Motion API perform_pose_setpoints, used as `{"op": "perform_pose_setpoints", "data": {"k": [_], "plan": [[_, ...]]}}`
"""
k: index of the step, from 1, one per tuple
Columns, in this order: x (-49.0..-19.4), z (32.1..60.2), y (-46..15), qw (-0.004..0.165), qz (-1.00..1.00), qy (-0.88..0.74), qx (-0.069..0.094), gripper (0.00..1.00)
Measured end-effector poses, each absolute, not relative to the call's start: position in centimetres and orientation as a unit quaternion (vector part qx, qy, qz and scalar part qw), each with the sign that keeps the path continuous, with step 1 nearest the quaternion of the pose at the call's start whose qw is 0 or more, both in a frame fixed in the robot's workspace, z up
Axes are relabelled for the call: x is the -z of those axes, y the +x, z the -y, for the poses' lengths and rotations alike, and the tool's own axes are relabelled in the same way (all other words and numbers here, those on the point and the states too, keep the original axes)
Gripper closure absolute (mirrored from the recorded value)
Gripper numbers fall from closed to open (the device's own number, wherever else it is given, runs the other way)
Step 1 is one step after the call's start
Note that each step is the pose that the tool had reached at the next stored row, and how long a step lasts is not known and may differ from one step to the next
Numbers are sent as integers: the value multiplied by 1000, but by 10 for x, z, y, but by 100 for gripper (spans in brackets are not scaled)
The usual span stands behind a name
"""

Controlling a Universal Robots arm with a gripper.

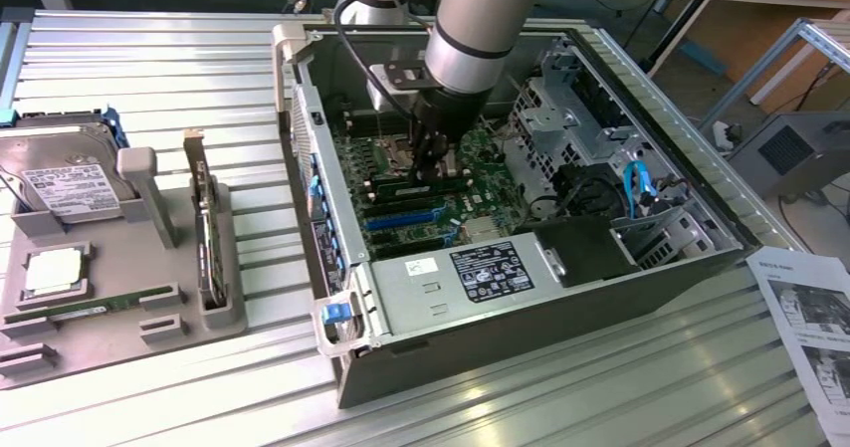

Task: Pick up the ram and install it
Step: 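Press down the ram until it locks into place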

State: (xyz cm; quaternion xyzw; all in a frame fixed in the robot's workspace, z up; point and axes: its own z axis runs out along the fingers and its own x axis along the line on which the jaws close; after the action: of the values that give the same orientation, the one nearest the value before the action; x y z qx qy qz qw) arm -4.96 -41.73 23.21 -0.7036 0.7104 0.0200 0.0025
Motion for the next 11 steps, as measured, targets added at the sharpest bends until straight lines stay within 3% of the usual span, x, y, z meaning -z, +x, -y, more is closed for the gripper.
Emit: {"op": "perform_pose_setpoints", "data": {"k": [11], "plan": [[-233, 417, -49, 3, -710, -704, -20, 89]]}}
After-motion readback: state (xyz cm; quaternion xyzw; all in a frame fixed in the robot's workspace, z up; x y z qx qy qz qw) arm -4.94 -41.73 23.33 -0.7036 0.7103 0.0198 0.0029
